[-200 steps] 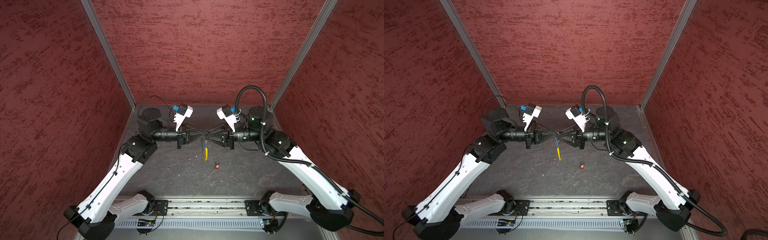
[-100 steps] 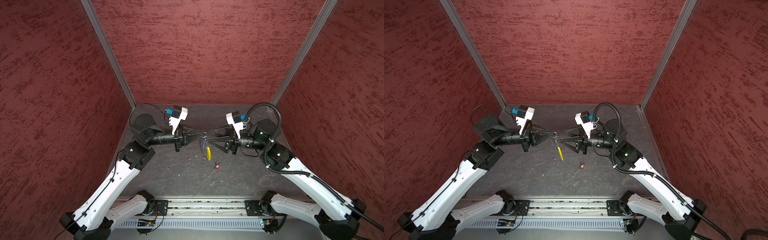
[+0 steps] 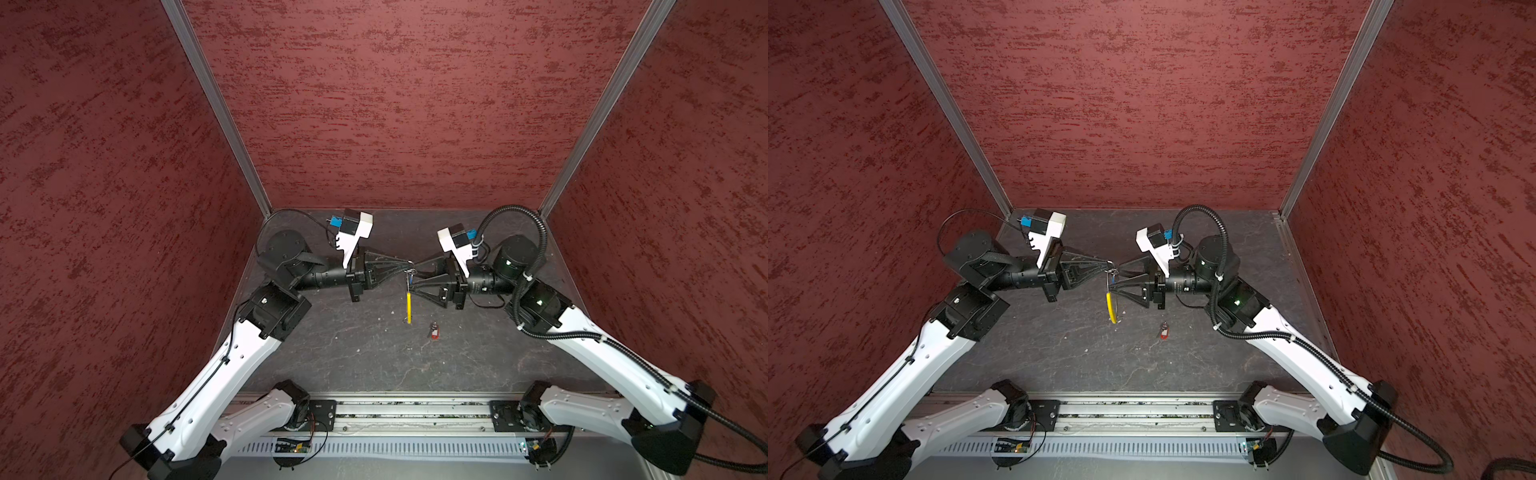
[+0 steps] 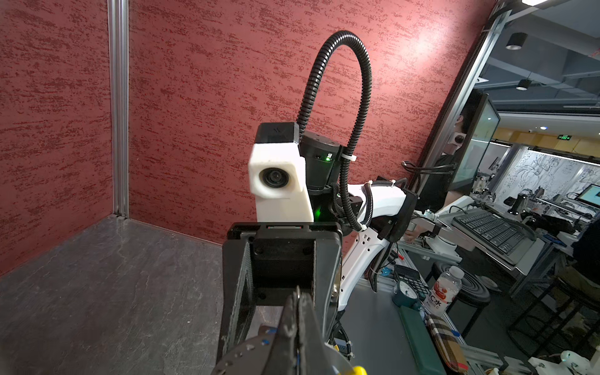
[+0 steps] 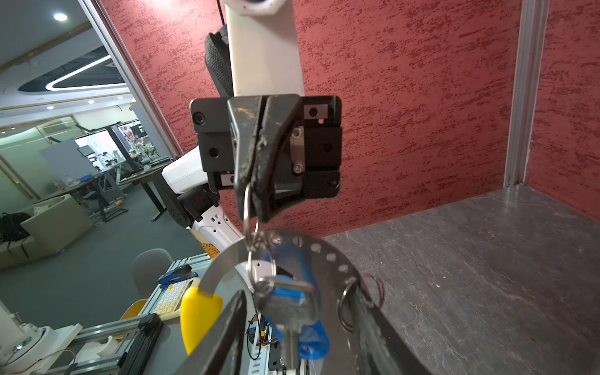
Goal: Remove the keys from the keyring
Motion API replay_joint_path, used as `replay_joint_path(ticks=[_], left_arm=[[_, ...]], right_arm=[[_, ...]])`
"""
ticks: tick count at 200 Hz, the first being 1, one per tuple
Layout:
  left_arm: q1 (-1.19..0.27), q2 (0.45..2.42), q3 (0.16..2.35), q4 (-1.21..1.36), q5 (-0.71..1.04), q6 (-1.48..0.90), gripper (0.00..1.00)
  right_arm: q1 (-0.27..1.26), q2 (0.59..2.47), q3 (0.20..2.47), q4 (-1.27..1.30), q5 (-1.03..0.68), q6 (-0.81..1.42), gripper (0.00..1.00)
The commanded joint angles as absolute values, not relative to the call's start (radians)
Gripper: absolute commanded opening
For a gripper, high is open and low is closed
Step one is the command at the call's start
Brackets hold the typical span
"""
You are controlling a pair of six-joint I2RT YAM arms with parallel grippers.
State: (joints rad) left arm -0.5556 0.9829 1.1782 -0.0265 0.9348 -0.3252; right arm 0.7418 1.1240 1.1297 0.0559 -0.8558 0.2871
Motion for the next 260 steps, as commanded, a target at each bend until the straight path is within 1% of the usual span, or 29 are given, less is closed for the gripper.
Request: replay_joint_path(ticks=[1, 39, 53, 113, 166, 209, 243, 260], left_arm=[[-0.561, 0.975, 1.172, 0.012, 0.932, -0.333, 0.00], [-0.562, 0.973, 1.167, 0.013, 0.928, -0.331, 0.00], [-0.562, 0.973, 1.164, 0.017, 0.925, -0.331, 0.00], [-0.561, 0.971, 1.161, 0.031, 0.917, -0.331, 0.00], [-0.561, 0.969, 1.160, 0.041, 0.917, -0.332, 0.00], [-0.561, 0.968, 1.157, 0.050, 0.920, -0.337, 0.00], [-0.561, 0.966, 1.155, 0.054, 0.919, -0.335, 0.00], [-0.561, 0.966, 1.155, 0.048, 0.922, -0.331, 0.00]], right_arm=[[0.756, 1.131, 1.184, 0.089, -0.890, 0.272, 0.47], [0.762, 1.138, 1.195, 0.074, -0.893, 0.261, 0.34], [0.766, 1.138, 1.195, 0.071, -0.893, 0.258, 0.28], [0.775, 1.141, 1.196, 0.047, -0.881, 0.246, 0.15], [0.784, 1.149, 1.188, 0.038, -0.868, 0.242, 0.08], [0.795, 1.156, 1.184, 0.038, -0.861, 0.243, 0.05], [0.799, 1.157, 1.184, 0.034, -0.850, 0.241, 0.05], [0.801, 1.150, 1.187, 0.024, -0.840, 0.233, 0.08]])
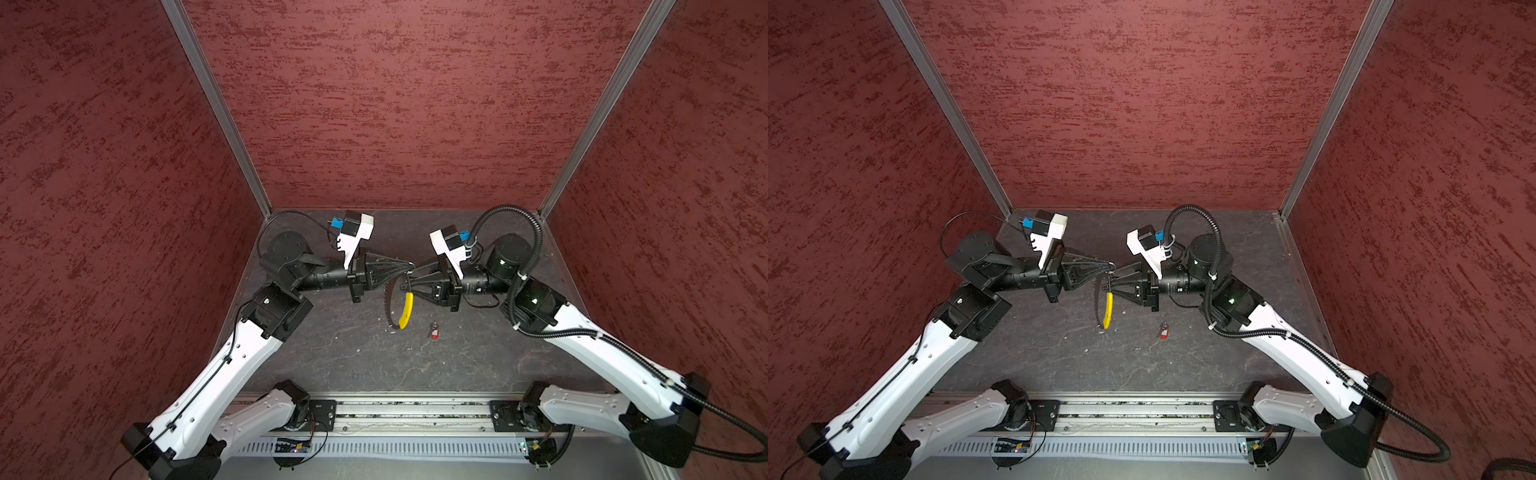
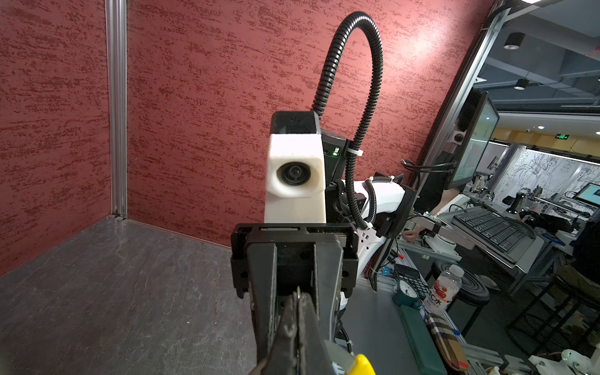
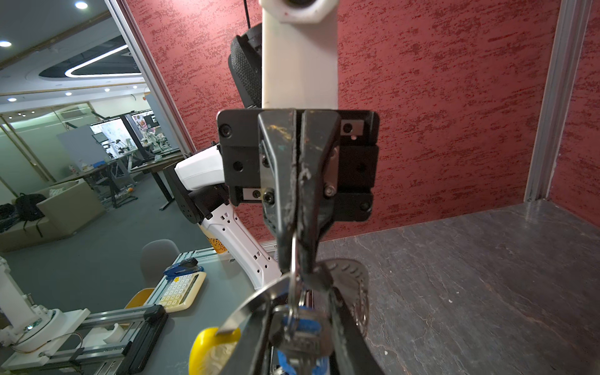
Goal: Remove the keys from the keyring
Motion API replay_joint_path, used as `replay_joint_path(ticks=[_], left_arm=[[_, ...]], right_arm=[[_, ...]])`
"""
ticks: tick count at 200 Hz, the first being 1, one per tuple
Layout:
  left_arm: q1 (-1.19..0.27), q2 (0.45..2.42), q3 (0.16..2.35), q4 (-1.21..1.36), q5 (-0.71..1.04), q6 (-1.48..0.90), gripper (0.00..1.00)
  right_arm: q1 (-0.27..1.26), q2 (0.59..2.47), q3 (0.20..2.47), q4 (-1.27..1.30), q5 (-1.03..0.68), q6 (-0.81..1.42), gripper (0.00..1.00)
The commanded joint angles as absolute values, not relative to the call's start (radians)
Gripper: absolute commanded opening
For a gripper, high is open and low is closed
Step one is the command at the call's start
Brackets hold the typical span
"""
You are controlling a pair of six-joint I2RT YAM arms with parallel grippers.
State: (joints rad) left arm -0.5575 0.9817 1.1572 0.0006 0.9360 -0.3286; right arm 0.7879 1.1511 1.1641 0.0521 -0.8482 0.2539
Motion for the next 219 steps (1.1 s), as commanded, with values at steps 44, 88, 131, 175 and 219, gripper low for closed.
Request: replay_joint_path(ticks=[44, 88, 131, 175, 219], left_arm=[[-0.561, 0.958, 1.159, 0.020, 0.934, -0.315, 0.00], [-0.559, 0.943, 1.163, -0.019, 0.928, -0.293, 0.00], [-0.557, 0.937, 1.158, -0.023, 0.929, -0.287, 0.00], [-0.558, 0.932, 1.147, -0.002, 0.916, -0.295, 0.00], [-0.557, 0.920, 1.125, 0.035, 0.901, -0.315, 0.00]], right_arm=[[0.801, 1.112, 1.194, -0.055, -0.774, 0.188, 0.44], [0.801, 1.041, 1.192, -0.170, -0.670, 0.122, 0.49], [0.761, 0.996, 1.195, -0.136, -0.632, 0.143, 0.49], [0.695, 1.062, 1.254, 0.055, -0.843, 0.298, 0.49], [0.697, 1.132, 1.246, 0.204, -0.960, 0.413, 0.44]])
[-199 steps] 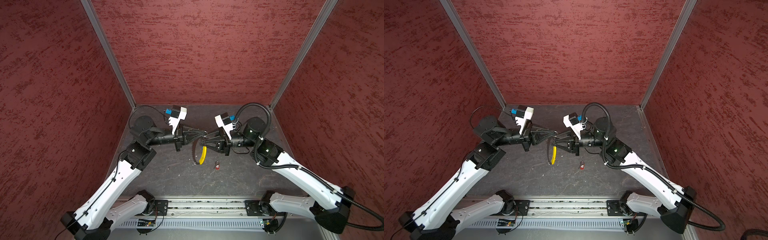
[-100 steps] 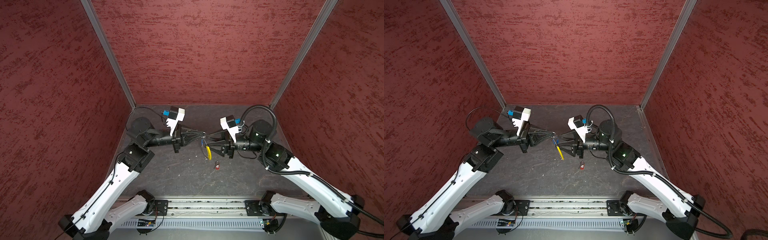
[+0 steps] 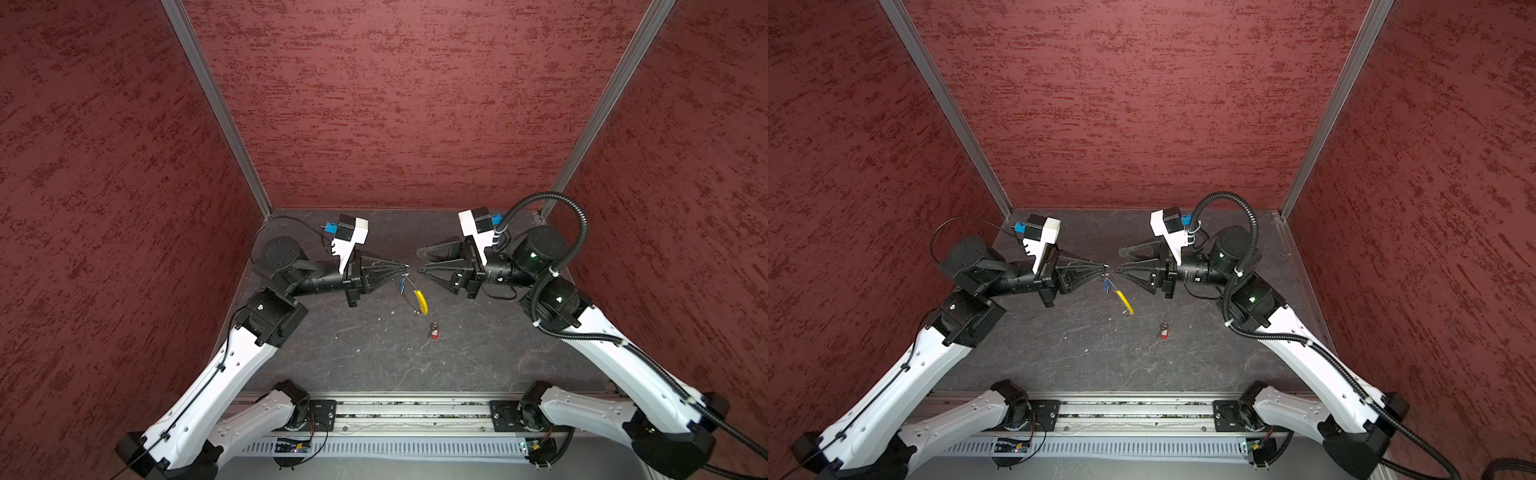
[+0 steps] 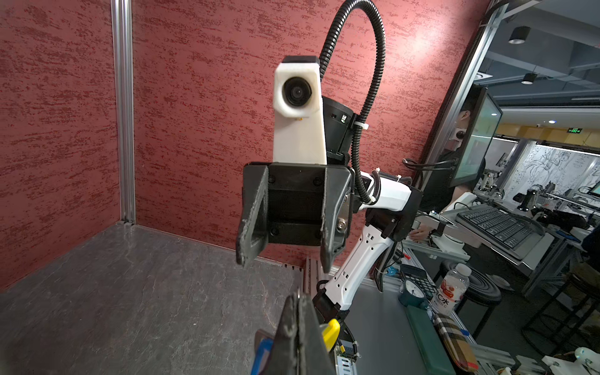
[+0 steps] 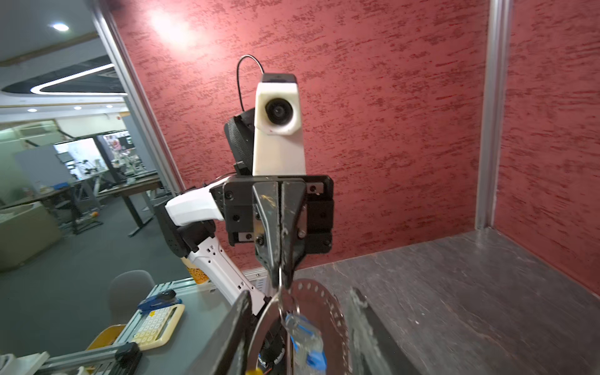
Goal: Remove the keys from the keyring
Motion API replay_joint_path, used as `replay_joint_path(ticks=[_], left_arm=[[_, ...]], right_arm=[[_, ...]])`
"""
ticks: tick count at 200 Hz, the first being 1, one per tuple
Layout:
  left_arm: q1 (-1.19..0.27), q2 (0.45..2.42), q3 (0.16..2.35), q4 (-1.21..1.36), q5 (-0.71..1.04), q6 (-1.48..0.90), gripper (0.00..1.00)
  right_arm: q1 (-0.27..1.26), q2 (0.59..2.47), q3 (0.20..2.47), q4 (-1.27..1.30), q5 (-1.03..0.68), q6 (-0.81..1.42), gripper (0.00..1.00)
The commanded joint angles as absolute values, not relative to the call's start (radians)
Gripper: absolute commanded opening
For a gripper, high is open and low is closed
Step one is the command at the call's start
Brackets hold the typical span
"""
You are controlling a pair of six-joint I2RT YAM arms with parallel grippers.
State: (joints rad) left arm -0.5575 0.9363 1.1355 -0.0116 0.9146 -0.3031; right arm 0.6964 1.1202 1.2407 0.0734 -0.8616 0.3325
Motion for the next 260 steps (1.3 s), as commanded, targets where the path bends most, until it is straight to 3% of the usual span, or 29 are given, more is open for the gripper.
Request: replay_joint_path(ticks=[1, 50, 172, 229, 260], left_arm=[[-0.558, 0.921, 1.125, 0.035, 0.901, -0.315, 0.00], [-0.558, 0.922, 1.127, 0.035, 0.898, -0.319, 0.00], [-0.558, 0.934, 1.127, 0.031, 0.897, -0.319, 0.00], [-0.556, 0.937, 1.131, 0.019, 0.895, -0.319, 0.00], [-0.555, 0.934, 1.138, 0.000, 0.884, -0.321, 0.01]], right_arm=[[0.698, 1.132, 1.244, 0.206, -0.961, 0.415, 0.44], [0.706, 1.144, 1.238, 0.208, -0.962, 0.424, 0.28], [0.726, 1.175, 1.262, 0.117, -0.918, 0.377, 0.18], [0.726, 1.171, 1.261, 0.098, -0.888, 0.372, 0.00], [0.725, 1.166, 1.262, 0.063, -0.866, 0.362, 0.00]])
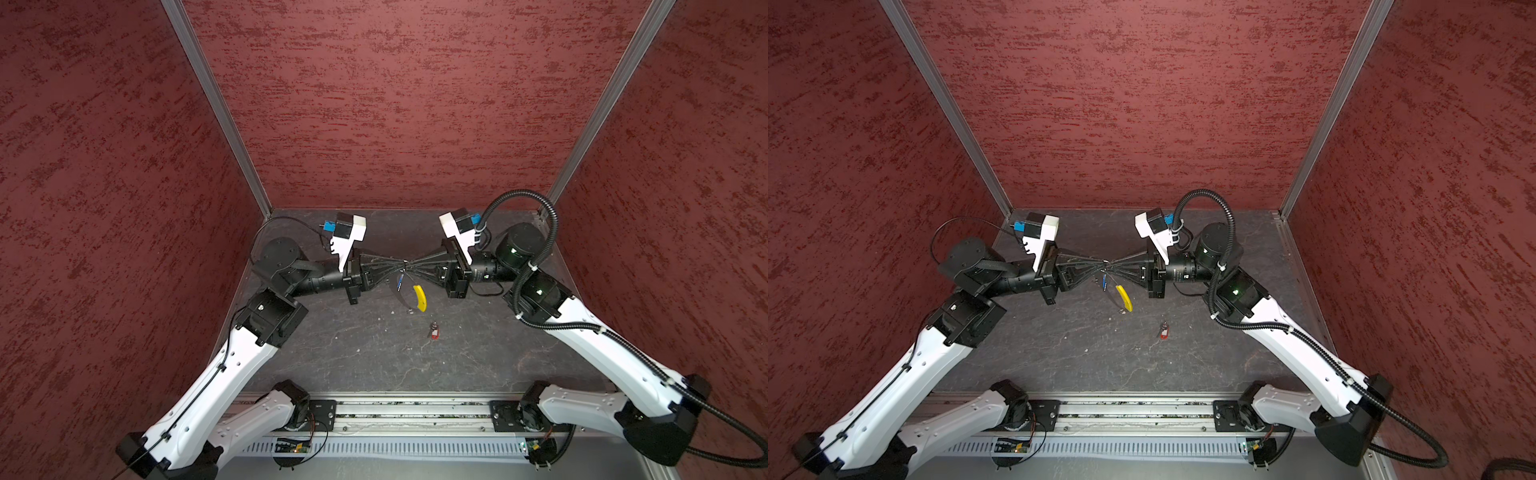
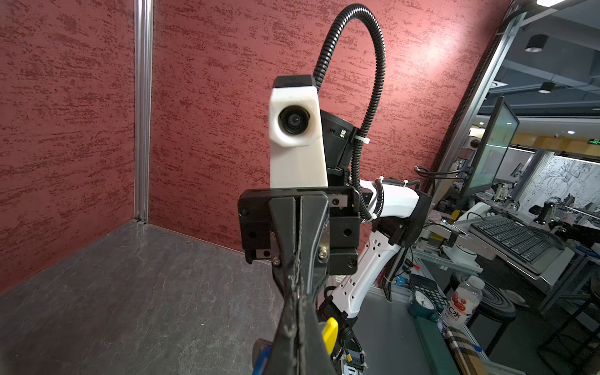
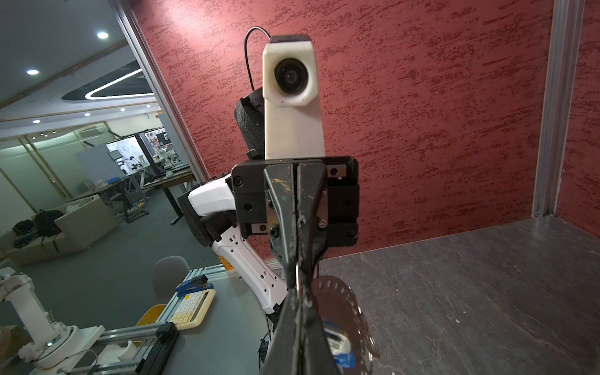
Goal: Remove the keys from the keyring
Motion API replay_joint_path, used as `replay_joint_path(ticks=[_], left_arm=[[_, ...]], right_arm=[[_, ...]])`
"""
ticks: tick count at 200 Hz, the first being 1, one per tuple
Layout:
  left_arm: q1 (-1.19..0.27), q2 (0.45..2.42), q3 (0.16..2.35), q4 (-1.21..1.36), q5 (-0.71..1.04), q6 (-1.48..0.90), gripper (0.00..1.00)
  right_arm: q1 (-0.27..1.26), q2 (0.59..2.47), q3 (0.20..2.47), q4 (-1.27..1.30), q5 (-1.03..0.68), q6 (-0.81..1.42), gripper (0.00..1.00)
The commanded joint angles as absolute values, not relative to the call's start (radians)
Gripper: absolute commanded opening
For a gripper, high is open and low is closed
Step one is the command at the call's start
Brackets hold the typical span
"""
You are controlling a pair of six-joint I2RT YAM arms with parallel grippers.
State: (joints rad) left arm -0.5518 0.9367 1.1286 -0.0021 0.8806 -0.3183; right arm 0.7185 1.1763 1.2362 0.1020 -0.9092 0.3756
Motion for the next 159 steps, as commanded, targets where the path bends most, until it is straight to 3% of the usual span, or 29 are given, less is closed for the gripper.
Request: replay_joint_path(ticks=[1, 31, 50, 79, 96, 159], left_arm=[[-0.555, 0.935, 1.138, -0.001, 0.883, -0.321, 0.01], [-0.539, 0.927, 1.157, -0.054, 0.871, -0.321, 0.39], [-0.514, 0.916, 1.174, -0.103, 0.876, -0.324, 0.50], [-0.478, 0.920, 1.212, -0.194, 0.917, -0.328, 0.49], [-0.466, 0.950, 1.259, -0.285, 0.949, -0.318, 0.42], [-0.466, 1.054, 1.414, -0.526, 1.017, -0.256, 0.31]], right_arm=[[0.725, 1.166, 1.262, 0.062, -0.865, 0.361, 0.00], [0.720, 1.160, 1.275, 0.013, -0.855, 0.338, 0.00], [0.716, 1.155, 1.295, -0.054, -0.845, 0.308, 0.00], [0.713, 1.159, 1.332, -0.152, -0.843, 0.272, 0.00], [0.713, 1.168, 1.353, -0.200, -0.844, 0.254, 0.00], [0.713, 1.198, 1.422, -0.322, -0.841, 0.204, 0.00]])
